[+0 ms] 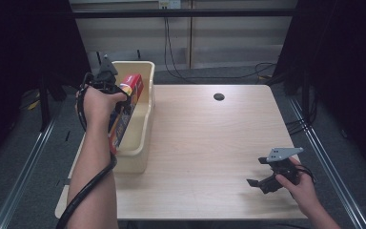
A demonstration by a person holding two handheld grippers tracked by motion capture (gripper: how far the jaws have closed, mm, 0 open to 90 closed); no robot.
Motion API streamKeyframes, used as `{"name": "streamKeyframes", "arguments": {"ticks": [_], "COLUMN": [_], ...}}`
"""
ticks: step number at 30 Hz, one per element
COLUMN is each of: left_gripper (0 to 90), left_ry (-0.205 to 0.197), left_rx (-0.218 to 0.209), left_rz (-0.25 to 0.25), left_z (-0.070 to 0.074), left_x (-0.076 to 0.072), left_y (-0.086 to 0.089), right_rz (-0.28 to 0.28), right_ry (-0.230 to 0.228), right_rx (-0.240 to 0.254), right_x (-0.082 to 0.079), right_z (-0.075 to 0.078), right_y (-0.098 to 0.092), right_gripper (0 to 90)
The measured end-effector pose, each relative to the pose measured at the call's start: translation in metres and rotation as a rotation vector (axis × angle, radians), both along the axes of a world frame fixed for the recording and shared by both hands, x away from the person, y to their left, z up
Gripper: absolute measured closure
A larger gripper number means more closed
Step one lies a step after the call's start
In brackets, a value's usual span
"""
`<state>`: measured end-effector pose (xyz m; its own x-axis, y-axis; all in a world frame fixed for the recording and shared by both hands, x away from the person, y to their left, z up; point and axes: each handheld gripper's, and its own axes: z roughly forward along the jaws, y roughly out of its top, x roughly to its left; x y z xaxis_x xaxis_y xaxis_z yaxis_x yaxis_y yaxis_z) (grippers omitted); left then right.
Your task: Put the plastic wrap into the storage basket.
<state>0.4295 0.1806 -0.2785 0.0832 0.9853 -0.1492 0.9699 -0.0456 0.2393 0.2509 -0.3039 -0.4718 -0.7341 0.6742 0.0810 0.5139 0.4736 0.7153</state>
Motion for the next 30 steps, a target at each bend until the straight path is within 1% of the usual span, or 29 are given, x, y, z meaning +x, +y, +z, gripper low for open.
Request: {"name": "streamKeyframes", "arguments": {"ticks": [4, 5, 13, 14, 16, 18, 20, 21, 26, 30], "left_gripper": [40.6, 40.6, 40.5, 40.5, 40.5, 40.5, 40.5, 40.4, 40.4, 40.4], "left_ry": [0.003, -0.002, 0.01, 0.018, 0.016, 0.023, 0.025, 0.026, 0.029, 0.035], "left_rx": [0.0, 0.003, -0.005, -0.007, -0.007, -0.003, -0.008, 0.0, -0.011, -0.005], "left_rz": [0.005, 0.009, 0.017, 0.016, 0.021, 0.015, 0.021, 0.011, 0.025, 0.018], "left_z": [-0.003, -0.004, -0.015, -0.016, -0.018, -0.018, -0.019, -0.02, -0.022, -0.026], "left_x": [0.0, 0.001, 0.003, 0.003, 0.003, 0.003, 0.002, 0.002, 0.001, 0.001], "left_y": [0.0, 0.0, -0.001, -0.001, -0.002, -0.001, -0.001, -0.001, -0.001, -0.001], "right_rz": [0.0, 0.0, 0.002, 0.001, 0.001, 0.001, 0.0, 0.002, 0.001, 0.006], "right_ry": [0.001, 0.002, 0.003, 0.003, 0.001, 0.003, 0.003, 0.001, 0.003, 0.005], "right_rx": [-0.002, -0.001, -0.005, -0.005, -0.004, -0.003, -0.004, -0.004, -0.004, -0.004], "right_x": [0.0, 0.0, 0.0, 0.0, 0.0, 0.0, 0.0, 0.0, 0.0, 0.0], "right_z": [0.0, 0.0, 0.0, 0.0, 0.0, 0.0, 0.0, 0.0, 0.0, -0.001], "right_y": [0.001, 0.001, 0.001, 0.001, 0.0, 0.0, 0.0, 0.0, 0.0, 0.001], "right_gripper": [2.6, 2.6, 2.6, 2.6, 2.6, 2.6, 2.6, 2.6, 2.6, 2.6]}}
